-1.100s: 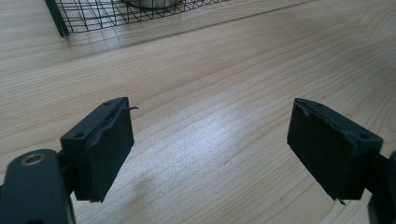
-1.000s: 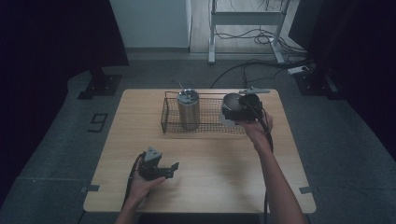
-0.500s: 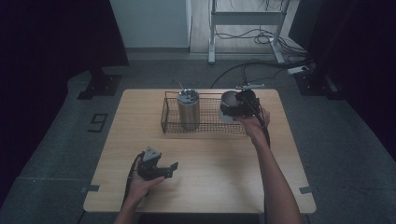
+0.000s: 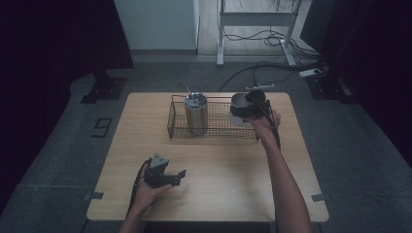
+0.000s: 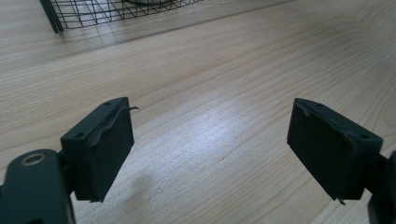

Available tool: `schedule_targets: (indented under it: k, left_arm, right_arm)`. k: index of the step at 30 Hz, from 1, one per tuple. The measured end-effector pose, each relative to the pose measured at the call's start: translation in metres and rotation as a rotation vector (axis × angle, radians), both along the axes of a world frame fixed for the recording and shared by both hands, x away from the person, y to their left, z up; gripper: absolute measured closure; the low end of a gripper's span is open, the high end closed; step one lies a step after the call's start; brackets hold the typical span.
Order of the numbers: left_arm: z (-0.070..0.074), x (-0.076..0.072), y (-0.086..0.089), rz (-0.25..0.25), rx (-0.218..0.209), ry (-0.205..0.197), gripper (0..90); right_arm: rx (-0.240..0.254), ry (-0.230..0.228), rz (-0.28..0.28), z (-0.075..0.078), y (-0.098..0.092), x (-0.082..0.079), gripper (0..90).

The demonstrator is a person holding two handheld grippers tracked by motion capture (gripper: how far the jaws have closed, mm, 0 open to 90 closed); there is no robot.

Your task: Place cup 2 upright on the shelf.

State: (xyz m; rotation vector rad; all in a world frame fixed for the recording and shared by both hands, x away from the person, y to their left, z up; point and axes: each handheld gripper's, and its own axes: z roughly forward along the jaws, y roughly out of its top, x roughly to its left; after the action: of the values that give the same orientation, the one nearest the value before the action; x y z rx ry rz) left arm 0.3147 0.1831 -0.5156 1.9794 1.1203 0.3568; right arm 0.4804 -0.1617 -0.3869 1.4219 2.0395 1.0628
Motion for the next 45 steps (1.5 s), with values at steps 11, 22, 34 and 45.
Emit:
schedule_targets:
  k: [11, 22, 34, 45]
  left_arm:
    - [0.000, 0.000, 0.002, 0.001, -0.002, -0.001, 14.6]
    - [0.000, 0.001, 0.002, -0.003, 0.001, 0.004, 14.6]
    - [-0.001, 0.001, 0.001, -0.003, -0.001, 0.006, 14.6]
    - [-0.003, 0.001, 0.000, -0.008, 0.007, 0.009, 14.6]
  right_arm:
    - [-0.020, 0.010, -0.007, -0.002, 0.006, 0.017, 7.0]
    - [-0.022, 0.014, -0.020, -0.006, 0.009, 0.029, 7.0]
    - [-0.035, 0.037, -0.028, -0.018, 0.010, 0.041, 7.0]
    - [-0.061, 0.043, -0.028, -0.030, 0.013, 0.050, 7.0]
